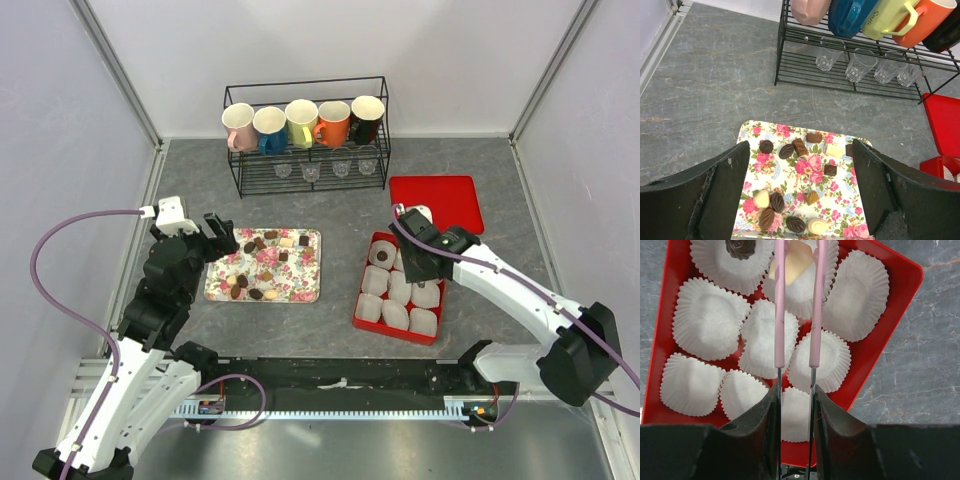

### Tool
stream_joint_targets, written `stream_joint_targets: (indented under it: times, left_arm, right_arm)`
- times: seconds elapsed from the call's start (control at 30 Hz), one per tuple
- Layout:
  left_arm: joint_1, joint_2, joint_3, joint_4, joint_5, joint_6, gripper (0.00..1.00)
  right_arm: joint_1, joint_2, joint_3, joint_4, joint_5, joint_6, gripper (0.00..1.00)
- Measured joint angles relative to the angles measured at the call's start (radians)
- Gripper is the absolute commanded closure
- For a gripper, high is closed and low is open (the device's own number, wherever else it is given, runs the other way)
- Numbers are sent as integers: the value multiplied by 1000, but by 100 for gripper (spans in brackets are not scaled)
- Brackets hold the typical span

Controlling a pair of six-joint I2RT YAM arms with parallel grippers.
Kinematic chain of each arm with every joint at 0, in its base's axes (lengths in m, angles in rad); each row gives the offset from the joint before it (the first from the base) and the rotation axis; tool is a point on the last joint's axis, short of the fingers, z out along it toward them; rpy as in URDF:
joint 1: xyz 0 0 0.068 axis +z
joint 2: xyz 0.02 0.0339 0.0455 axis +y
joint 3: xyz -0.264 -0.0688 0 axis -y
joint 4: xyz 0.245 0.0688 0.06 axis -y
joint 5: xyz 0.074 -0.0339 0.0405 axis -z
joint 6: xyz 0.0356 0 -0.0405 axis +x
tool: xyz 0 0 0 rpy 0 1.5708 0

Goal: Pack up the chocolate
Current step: Place the fake chocolate in the packing box.

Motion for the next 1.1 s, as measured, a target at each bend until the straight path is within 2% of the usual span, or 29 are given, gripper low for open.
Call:
stream_joint_targets:
  times: [0.37,0.77,1.1]
  left_arm:
    - [0,0,-2,0,5,0,11]
    - [0,0,-2,0,23,0,11]
    - [0,1,-2,0,23,0,11]
  right_arm:
    - [-36,65,-37,13,-27,-13,99]
    - [-48,86,-49,40,-41,-28,88]
    - [-51,106,-54,62,-42,-35,63]
